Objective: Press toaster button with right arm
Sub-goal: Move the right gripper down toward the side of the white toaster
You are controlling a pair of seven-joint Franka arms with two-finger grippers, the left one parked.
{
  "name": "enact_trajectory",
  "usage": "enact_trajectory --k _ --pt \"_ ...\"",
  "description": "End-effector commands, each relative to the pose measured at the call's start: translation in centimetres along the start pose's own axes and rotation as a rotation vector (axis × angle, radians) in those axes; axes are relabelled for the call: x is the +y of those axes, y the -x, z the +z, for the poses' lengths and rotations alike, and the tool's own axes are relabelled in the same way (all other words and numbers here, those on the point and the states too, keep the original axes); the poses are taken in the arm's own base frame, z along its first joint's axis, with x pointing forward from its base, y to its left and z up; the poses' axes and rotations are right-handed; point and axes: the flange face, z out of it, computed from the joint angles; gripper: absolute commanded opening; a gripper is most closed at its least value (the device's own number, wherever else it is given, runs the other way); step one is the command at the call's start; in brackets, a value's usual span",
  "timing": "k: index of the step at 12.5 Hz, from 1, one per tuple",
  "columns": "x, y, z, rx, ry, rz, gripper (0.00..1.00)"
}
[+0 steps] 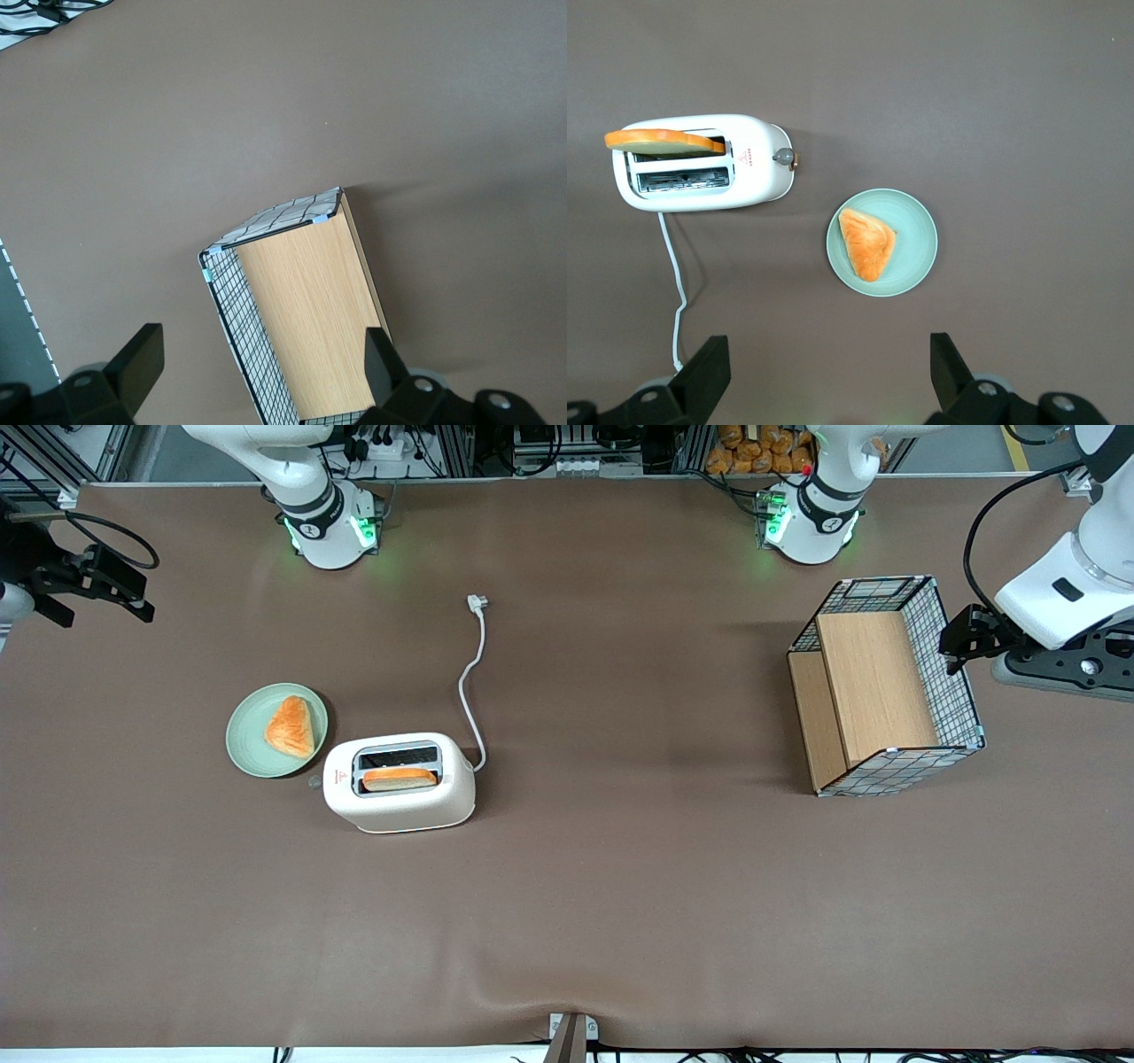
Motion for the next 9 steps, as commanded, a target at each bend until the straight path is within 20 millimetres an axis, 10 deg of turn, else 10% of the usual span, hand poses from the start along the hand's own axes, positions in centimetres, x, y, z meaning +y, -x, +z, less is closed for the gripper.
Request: enact_trajectory --k 1,9 --pt "-0.5 -0.1 0.1 -0.018 0.019 0.012 1.0" --pt "-0.8 -1.6 3.2 -0.059 -0.034 0.012 1.0"
